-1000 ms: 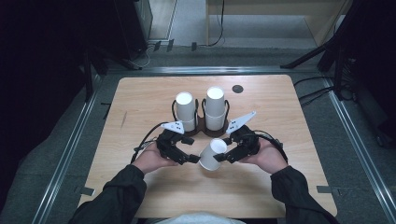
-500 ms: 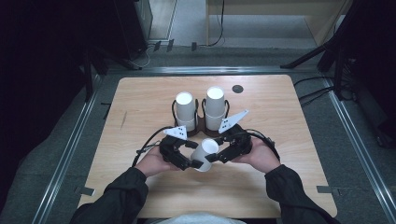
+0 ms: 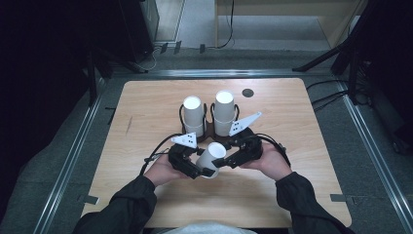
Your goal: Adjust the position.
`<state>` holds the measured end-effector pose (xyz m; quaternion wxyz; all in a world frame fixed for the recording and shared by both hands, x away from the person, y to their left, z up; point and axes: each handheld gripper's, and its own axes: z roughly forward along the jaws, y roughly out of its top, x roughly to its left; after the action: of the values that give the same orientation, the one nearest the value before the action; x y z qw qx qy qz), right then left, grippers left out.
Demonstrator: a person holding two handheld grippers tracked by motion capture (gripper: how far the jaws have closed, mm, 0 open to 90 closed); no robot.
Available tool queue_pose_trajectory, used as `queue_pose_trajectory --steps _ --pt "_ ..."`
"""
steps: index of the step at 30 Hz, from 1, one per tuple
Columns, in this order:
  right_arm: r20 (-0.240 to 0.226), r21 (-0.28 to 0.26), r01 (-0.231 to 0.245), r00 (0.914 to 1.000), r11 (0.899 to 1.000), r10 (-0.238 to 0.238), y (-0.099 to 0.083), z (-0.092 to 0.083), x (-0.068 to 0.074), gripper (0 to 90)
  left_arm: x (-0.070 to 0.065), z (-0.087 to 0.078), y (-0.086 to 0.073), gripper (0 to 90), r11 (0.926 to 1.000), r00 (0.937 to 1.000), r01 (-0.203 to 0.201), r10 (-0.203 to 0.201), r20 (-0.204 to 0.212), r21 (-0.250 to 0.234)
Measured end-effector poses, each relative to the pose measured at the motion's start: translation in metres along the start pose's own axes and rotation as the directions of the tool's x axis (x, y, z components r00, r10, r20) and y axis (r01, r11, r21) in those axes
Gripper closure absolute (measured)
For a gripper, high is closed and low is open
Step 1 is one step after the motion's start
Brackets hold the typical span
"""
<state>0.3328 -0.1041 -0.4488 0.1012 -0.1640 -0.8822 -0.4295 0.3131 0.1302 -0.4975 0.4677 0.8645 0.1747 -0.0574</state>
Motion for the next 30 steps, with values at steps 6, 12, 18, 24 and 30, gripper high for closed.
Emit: queue_pose_trajectory --steps 6,12,18,24,30 --pt "-0.016 -0.002 -0.016 0.9997 1.0 0.016 0.0 -0.002 -0.001 34.4 -0.002 -0.003 0.003 27.0 0.9994 0.9994 -0.033 0.033 0.005 -0.003" --pt "-0.016 -0.03 -0.011 0.9998 0.999 0.011 0.0 -0.004 -0.002 27.9 0.001 -0.009 0.006 28.5 0.9994 0.9993 -0.03 0.03 0.023 0.019" --pt "-0.001 -0.027 0.025 0.9997 0.999 -0.025 -0.005 -0.009 -0.001 25.7 0.004 -0.019 0.009 28.4 0.9985 0.9997 -0.01 0.008 0.023 0.054" --pt "0.035 -0.011 0.04 0.9986 0.999 -0.04 -0.009 -0.008 0.0 25.7 0.008 -0.03 0.013 28.2 0.9971 0.9997 -0.019 0.018 0.017 0.074" --pt "0.049 0.016 0.06 0.9969 0.998 -0.061 -0.014 -0.003 0.001 26.1 0.008 -0.034 0.021 28.2 0.9916 0.9993 -0.037 0.038 -0.002 0.124"
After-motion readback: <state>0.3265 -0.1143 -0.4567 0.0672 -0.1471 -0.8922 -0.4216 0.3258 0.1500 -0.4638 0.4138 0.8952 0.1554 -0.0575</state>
